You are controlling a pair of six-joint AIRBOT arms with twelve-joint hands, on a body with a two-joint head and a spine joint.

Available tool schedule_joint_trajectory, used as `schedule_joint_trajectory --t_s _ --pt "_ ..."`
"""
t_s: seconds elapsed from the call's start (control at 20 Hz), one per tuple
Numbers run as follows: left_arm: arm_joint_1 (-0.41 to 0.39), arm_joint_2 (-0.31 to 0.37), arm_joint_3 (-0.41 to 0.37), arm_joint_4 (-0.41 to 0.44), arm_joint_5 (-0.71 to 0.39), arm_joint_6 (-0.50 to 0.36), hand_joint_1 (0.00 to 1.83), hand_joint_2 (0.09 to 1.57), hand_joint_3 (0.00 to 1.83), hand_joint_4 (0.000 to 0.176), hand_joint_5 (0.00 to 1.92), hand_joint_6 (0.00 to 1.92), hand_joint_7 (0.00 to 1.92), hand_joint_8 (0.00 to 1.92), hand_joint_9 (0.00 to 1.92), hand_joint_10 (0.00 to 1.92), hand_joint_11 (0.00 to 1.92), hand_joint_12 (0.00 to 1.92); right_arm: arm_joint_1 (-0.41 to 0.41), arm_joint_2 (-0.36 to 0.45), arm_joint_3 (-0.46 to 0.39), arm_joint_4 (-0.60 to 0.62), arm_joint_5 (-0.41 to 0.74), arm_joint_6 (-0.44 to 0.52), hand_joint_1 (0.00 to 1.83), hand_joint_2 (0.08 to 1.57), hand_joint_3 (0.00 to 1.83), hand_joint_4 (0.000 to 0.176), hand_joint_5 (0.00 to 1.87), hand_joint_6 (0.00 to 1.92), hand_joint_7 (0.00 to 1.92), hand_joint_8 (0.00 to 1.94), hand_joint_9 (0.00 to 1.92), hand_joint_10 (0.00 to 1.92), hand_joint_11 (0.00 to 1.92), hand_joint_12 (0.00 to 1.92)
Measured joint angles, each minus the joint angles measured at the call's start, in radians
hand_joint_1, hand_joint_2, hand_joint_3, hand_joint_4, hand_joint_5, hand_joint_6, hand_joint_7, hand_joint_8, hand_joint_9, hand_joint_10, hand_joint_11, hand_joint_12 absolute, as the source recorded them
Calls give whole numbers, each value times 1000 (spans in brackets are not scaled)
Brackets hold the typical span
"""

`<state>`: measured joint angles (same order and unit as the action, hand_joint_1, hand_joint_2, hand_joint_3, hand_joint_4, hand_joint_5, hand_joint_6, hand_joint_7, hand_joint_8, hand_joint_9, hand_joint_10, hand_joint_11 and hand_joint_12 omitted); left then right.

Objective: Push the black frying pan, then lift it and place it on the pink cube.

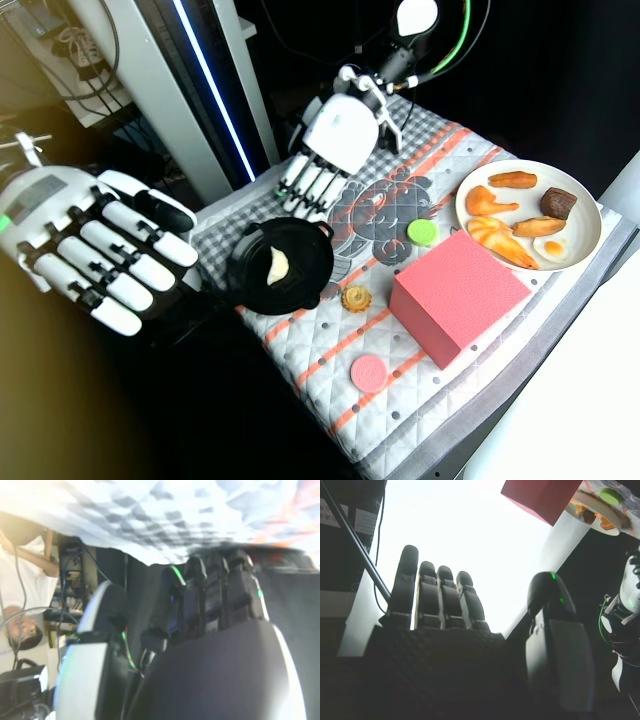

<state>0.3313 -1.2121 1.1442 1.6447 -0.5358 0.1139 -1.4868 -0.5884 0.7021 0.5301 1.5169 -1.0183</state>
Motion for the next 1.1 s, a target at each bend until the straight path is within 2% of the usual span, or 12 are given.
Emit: schedule_joint_trajectory --t_s 0.1,0.2,0.25,0.35,0.45,0.55,0.65,0.75,0.85,0.95,1.0,1.1 --pt "0 21 -16 16 1 -16 253 1213 0 0 296 150 309 12 228 28 0 525 0 0 0 -3 0 3 351 1240 0 6 0 0 0 0 0 0 0 497" --pt "1 53 -38 11 -10 -22 231 1248 0 0 213 694 390 6 284 19 0 583 0 0 0 -1 1 5 353 1244 0 15 0 0 0 0 0 0 0 408" --pt "1 76 -48 4 -11 -24 345 1313 8 0 158 985 409 8 290 16 0 521 0 0 0 1 1 5 358 1245 0 10 0 0 0 0 0 0 0 342" --pt "0 114 -57 -4 2 -25 491 1339 5 0 29 1089 324 0 219 0 0 283 -2 0 -3 -1 3 5 349 1231 0 23 0 0 0 0 0 0 0 318" --pt "-1 147 -64 -19 16 -21 430 1372 7 0 130 976 405 14 318 31 0 644 -15 3 -10 -2 4 6 381 1219 0 17 0 0 0 0 0 0 0 435" --pt "-1 174 -80 -89 24 26 430 1397 6 0 150 770 357 4 297 18 0 569 -34 16 -17 -6 3 6 408 1181 0 43 0 0 0 0 0 0 0 647" --pt "-1 196 -89 -189 26 96 650 1310 0 0 272 424 348 0 292 8 0 433 -55 27 -24 10 10 7 576 1161 0 9 0 0 0 0 0 0 0 825" --pt "-1 221 -95 -269 36 172 408 1368 6 0 318 188 341 0 277 7 0 521 -62 31 -27 12 -7 7 658 1132 0 0 0 0 0 0 31 11 0 1058" --pt "2 247 -101 -366 50 249 575 1349 0 0 369 63 334 2 309 12 0 818 -62 32 -27 8 -40 7 656 1102 0 13 0 0 0 0 29 5 0 767" --pt "11 271 -111 -484 60 346 934 1260 0 0 376 34 303 5 297 11 0 754 -62 39 -26 -3 -78 8 673 1099 1 0 0 0 0 0 8 6 0 494" --pt "11 278 -111 -521 61 386 952 1302 0 0 365 20 300 2 293 7 0 684 -62 42 -26 -3 -94 8 658 1093 0 13 0 0 0 0 7 6 0 613" --pt "13 288 -114 -583 68 436 892 1339 2 0 352 3 284 0 267 1 0 704 -62 49 -24 -5 -111 8 667 1088 0 0 0 0 0 0 31 11 0 986"
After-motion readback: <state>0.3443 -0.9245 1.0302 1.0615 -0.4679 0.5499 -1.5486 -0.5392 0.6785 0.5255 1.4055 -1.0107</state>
